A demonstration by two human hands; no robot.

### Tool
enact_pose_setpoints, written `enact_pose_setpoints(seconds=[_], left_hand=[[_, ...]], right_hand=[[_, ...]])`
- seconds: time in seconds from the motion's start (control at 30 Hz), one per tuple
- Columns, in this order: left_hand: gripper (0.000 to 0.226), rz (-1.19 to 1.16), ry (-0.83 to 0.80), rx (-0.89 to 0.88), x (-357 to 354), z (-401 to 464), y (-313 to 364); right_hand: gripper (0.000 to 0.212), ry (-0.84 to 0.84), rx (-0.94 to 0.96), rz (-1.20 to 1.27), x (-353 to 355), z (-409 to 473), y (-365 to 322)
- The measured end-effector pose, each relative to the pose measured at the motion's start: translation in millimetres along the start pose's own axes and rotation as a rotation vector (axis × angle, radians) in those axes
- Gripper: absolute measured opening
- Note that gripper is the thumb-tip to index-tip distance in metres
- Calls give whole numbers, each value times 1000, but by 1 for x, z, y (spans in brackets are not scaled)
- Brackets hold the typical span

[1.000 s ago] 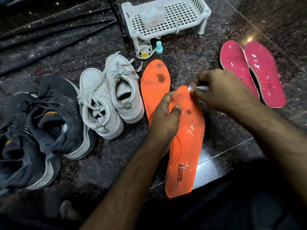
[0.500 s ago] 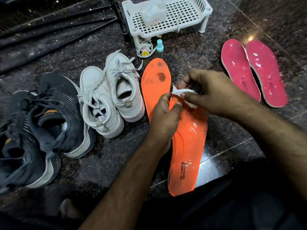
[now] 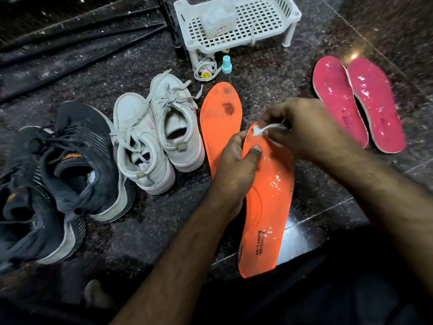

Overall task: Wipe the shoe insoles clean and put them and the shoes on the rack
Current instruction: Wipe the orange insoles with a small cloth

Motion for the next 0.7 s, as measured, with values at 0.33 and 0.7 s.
enact_pose_setpoints(seconds=[0.33, 0.7], left_hand=[[44, -103, -36, 75, -2, 1, 5], [42, -102, 16, 65, 0, 1, 6]], right_hand=[[19, -101, 61, 68, 2, -8, -8], [17, -112, 33, -24, -3, -10, -11]])
Point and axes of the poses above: each hand's wrist, its own z-axis towards the middle knuckle, its own x-axis out of the back of the hand, y = z × x, the point moved 1 cm from there along z, towards the middle knuckle, and after that the axes turned 9 degrees about -x, right-handed, at the moved point
